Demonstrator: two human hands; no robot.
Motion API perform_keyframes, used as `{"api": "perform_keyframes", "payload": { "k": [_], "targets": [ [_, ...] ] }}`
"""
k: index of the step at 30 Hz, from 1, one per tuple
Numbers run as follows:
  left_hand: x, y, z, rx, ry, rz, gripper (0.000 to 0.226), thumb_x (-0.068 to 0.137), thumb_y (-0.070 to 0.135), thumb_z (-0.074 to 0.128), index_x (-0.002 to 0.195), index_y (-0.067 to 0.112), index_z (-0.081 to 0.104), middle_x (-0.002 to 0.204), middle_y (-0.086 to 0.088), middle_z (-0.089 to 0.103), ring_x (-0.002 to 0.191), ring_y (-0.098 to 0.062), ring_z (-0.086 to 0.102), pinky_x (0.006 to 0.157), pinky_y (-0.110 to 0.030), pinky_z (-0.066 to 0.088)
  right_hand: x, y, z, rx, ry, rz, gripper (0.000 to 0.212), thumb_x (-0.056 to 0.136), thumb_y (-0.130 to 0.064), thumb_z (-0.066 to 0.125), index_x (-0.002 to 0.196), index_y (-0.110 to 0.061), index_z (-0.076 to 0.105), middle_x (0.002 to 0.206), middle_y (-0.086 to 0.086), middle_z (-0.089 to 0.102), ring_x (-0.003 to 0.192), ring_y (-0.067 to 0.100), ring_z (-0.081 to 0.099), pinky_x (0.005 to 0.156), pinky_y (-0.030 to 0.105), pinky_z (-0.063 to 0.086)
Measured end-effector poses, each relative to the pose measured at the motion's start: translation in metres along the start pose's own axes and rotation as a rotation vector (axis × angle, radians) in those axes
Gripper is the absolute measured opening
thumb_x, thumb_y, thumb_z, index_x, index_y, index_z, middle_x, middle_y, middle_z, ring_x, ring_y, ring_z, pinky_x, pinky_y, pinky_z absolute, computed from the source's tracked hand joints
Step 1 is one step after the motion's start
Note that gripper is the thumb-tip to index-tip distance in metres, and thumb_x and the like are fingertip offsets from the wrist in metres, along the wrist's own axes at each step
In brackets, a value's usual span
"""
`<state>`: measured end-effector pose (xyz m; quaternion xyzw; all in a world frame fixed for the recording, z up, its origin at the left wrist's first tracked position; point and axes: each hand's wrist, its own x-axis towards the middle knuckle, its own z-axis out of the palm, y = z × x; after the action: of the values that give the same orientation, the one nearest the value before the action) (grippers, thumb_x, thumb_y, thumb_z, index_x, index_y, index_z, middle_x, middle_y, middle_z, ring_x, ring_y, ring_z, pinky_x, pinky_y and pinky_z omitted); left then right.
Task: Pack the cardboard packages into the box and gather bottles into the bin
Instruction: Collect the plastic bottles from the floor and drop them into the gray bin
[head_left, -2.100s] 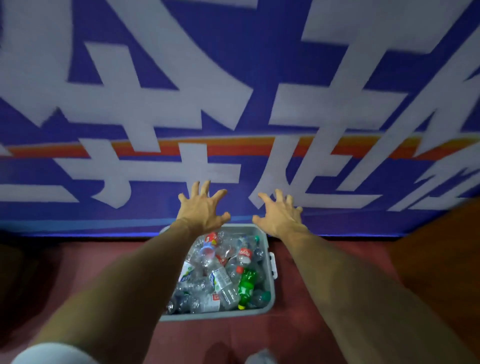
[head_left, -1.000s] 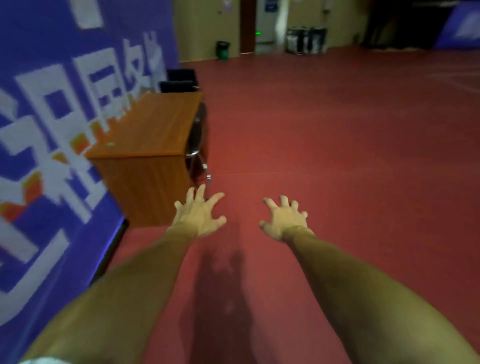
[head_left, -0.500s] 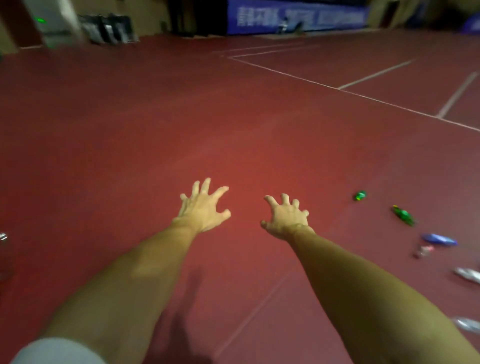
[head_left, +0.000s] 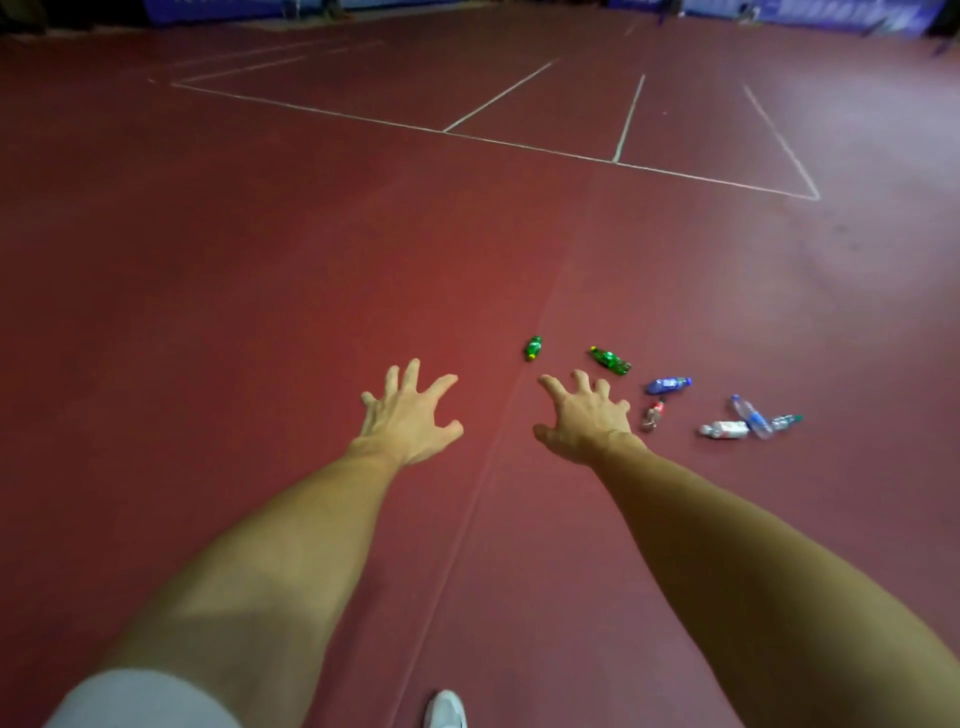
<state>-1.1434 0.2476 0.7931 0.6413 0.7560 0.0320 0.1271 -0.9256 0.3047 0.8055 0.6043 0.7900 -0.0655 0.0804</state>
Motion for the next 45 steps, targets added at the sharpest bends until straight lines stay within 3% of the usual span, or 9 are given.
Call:
{"api": "perform_keyframes", "payload": {
  "k": [9,25,35,45],
  "targets": [
    [0.190,0.097,-0.001,0.054,-0.060,0.196,0.069,0.092,0.052,0.050,0.154,0.044,0.020,0.166,-0.010,-0.001,0.152,-0.034,-0.001,0.115,-0.064,0.017,0.139,0.101,-0.012,0.093,-0.020,0.187,0.074,0.091,-0.054,0.056,0.154,-0.038,0.019,0.157,0.011,0.021,0.137,0.038,0.030,0.103,0.056,0.038],
    [0.555,0.264,0.019,0.061,-0.122,0.183,0.071,0.091,0.051,0.051,0.154,0.042,0.019,0.166,-0.011,0.000,0.152,-0.034,0.000,0.114,-0.064,0.019,0.482,0.304,-0.052,0.132,-0.063,0.187,0.075,0.090,-0.050,0.059,0.153,-0.038,0.019,0.152,0.009,0.025,0.133,0.037,0.033,0.100,0.055,0.038],
    [0.756,0.309,0.030,0.074,-0.145,0.163,0.071,0.092,0.055,0.049,0.155,0.043,0.018,0.166,-0.011,-0.001,0.152,-0.034,0.000,0.113,-0.064,0.019,0.681,0.378,-0.061,0.098,-0.075,0.153,0.075,0.092,-0.061,0.052,0.154,-0.039,0.016,0.155,0.010,0.022,0.135,0.037,0.031,0.100,0.056,0.039],
    [0.946,0.337,0.073,0.053,-0.218,0.127,0.072,0.090,0.051,0.050,0.154,0.043,0.018,0.166,-0.011,-0.001,0.152,-0.032,0.000,0.114,-0.063,0.019,0.873,0.430,-0.044,0.104,-0.141,0.138,0.080,0.090,-0.050,0.059,0.154,-0.039,0.014,0.157,0.011,0.018,0.136,0.038,0.030,0.102,0.057,0.038]
  ]
}}
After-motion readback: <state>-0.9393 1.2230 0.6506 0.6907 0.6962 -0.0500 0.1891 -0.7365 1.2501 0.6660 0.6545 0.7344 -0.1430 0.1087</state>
